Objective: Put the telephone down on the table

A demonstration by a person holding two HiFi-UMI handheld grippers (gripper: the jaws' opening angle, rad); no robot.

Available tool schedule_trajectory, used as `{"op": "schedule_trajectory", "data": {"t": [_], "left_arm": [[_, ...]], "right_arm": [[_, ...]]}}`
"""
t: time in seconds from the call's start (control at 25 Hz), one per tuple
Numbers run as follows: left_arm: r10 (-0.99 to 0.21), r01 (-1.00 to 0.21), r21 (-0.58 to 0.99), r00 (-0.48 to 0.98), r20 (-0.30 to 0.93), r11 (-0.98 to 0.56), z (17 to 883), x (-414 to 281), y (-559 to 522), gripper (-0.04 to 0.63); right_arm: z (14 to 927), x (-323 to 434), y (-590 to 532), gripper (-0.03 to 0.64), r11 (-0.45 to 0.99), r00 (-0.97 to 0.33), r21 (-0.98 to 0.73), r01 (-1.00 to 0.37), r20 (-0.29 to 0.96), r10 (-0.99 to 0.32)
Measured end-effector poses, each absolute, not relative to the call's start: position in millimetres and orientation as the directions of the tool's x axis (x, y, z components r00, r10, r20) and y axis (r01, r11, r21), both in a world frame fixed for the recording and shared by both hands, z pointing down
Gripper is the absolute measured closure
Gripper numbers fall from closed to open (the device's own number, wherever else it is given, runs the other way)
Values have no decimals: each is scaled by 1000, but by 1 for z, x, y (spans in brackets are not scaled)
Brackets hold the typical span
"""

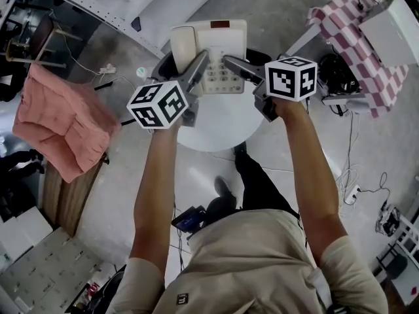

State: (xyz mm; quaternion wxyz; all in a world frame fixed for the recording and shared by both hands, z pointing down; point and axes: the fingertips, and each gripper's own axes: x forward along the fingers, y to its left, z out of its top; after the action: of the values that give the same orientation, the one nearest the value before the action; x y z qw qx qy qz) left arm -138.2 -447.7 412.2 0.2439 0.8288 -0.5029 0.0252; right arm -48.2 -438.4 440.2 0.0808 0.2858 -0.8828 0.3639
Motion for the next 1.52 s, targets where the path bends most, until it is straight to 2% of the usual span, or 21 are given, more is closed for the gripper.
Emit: {"op": "schedule_trajectory", "data": {"t": [1.52], "left_arm": [[-766, -876, 431, 426, 481, -216, 622, -151, -505, 270]], "right_arm": [[648, -61, -496, 385, 456, -857, -726, -515, 422, -296]]}}
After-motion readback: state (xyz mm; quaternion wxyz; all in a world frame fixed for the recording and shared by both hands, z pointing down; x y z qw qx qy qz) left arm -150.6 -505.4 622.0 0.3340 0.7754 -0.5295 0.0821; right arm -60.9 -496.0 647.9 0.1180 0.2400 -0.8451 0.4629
